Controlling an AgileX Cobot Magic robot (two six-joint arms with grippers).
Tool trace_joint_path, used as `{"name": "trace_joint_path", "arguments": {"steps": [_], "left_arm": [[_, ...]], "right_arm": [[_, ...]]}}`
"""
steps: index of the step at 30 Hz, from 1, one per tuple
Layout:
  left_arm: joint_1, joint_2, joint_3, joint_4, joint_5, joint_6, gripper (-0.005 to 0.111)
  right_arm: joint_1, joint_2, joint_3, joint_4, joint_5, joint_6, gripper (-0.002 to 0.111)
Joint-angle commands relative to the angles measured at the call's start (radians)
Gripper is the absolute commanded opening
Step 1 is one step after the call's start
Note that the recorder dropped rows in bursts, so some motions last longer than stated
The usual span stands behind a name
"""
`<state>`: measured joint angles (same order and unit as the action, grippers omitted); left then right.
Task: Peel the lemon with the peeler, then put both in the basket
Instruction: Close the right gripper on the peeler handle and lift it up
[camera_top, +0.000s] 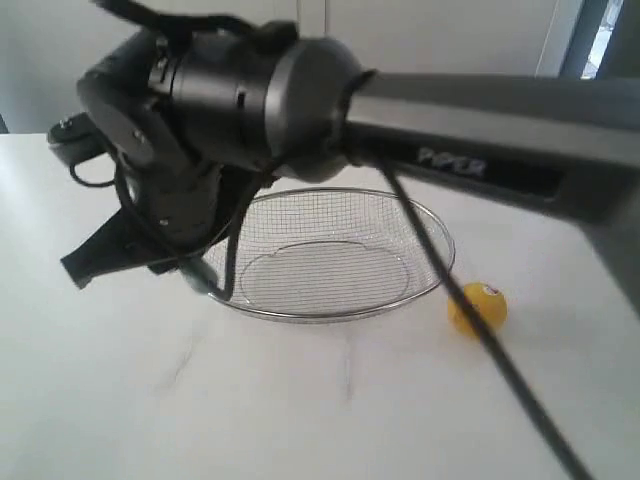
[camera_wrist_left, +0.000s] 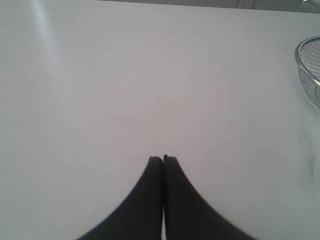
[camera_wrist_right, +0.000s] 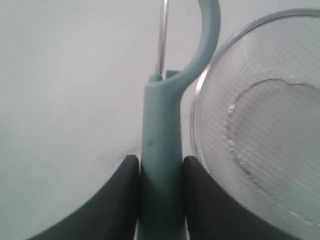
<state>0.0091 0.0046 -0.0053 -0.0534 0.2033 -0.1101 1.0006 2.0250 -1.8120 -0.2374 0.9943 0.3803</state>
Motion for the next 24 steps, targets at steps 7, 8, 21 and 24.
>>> {"name": "trace_joint_path", "arguments": {"steps": [7,8,21,24], "left_arm": [[-0.005,-0.005,0.005,0.001,-0.001,0.003,0.000],[-0.005,-0.005,0.005,0.001,-0.001,0.003,0.000],[-0.005,-0.005,0.005,0.001,-0.001,0.003,0.000],[-0.005,-0.005,0.005,0.001,-0.001,0.003,0.000]], "right_arm": [[-0.158,-0.412,0.212,-0.141,0.158,-0.089,0.000],[-0.174,-0.447,0.241,-0.141,0.158,-0.084,0.000],[-0.279,-0.931,0.688,-0.154,0.118,0.049,0.000],[-0.279,-1.007,0.752,-0.182,0.118,0.083,0.000]]}}
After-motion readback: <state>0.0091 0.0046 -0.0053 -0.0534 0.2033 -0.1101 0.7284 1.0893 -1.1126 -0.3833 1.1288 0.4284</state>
